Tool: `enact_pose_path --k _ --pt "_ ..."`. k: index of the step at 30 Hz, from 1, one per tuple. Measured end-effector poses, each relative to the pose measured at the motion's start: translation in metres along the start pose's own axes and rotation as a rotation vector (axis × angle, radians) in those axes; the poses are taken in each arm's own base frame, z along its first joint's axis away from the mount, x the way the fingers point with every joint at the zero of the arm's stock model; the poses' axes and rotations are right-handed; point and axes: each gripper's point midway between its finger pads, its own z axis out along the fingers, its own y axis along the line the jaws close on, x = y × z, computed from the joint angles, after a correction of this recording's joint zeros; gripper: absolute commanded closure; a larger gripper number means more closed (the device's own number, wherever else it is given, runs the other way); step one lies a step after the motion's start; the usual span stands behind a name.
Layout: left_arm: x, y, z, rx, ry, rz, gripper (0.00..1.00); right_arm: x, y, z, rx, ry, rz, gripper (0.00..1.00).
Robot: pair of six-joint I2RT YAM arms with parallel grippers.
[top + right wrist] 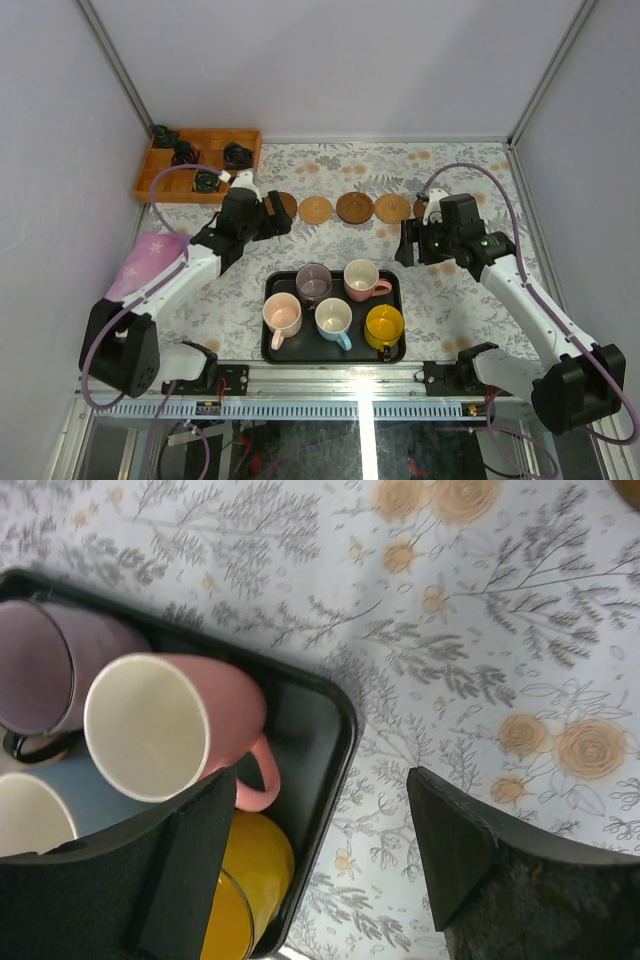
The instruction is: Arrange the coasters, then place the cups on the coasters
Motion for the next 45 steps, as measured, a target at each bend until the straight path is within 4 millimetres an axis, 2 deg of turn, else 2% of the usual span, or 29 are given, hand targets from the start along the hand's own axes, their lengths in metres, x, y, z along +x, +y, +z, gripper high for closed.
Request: enact_pose_path --k 8,16,19,22,28,39,45 --pt "0.013 0.025 -0.023 -0.063 -0.048 -0.014 0.17 0.024 0.019 -0.005 -0.053 0.058 -0.081 0.22" --pt "0.017 0.034 -0.027 -0.099 -0.066 -0.055 0.17 0.041 0.045 0.0 -0.127 0.121 -0.138 0.24" --pt "0.02 0.036 -0.028 -0.104 -0.066 -0.066 0.17 0.058 0.061 0.007 -0.15 0.181 -0.183 0.25" --pt "0.022 0.038 -0.03 -0.111 -0.071 -0.069 0.17 0.07 0.068 0.012 -0.144 0.227 -0.212 0.25" --pt "0.022 0.041 -0.031 -0.122 -0.078 -0.069 0.16 0.078 0.067 0.013 -0.114 0.251 -0.227 0.25" --pt "0.02 0.044 -0.031 -0.135 -0.087 -0.068 0.16 0.088 0.047 0.027 -0.029 0.314 -0.296 0.26" --pt "0.02 0.044 -0.031 -0.139 -0.09 -0.068 0.16 0.09 0.044 0.031 -0.033 0.331 -0.344 0.26"
